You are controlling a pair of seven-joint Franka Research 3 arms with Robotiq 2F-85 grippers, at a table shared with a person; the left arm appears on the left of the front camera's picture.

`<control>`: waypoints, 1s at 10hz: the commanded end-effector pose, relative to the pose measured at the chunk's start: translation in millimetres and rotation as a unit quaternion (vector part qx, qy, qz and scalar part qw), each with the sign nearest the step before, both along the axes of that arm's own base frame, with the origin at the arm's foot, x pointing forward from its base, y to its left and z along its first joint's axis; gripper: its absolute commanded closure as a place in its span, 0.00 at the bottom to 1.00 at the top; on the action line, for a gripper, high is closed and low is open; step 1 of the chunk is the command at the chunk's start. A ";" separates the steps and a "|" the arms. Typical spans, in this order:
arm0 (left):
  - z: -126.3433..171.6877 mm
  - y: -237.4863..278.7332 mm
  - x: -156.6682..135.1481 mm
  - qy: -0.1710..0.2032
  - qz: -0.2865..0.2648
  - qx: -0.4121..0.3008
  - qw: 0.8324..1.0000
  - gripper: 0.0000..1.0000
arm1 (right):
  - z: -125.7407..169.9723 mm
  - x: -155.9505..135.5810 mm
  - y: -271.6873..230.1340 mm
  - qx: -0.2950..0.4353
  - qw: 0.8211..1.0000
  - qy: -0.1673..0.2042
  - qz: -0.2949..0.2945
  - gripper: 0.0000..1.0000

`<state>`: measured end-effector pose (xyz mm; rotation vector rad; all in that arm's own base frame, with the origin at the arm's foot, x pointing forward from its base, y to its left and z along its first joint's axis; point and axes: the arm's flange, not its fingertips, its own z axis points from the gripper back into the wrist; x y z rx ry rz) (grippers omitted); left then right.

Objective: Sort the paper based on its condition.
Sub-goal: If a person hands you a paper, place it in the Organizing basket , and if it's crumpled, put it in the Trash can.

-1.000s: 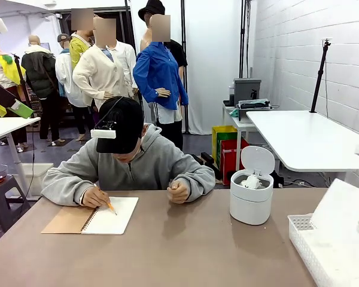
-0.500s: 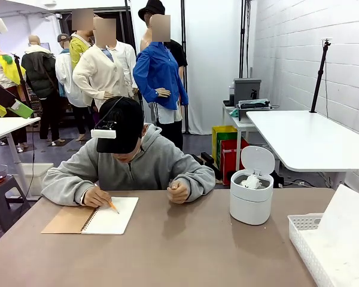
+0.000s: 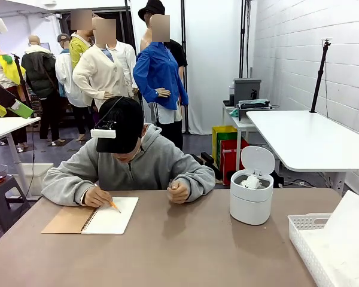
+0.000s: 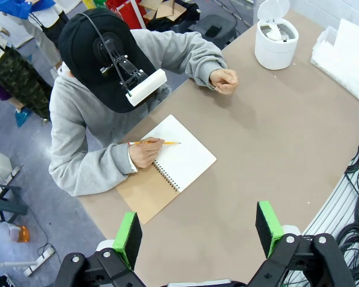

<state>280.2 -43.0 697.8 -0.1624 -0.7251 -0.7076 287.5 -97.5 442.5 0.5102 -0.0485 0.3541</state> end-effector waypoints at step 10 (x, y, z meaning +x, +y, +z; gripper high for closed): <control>0.0 0.8 -0.2 0.000 0.001 -0.001 1.000 0.00 | -100.6 -11.9 38.6 -0.012 0.999 0.045 -0.027 1.00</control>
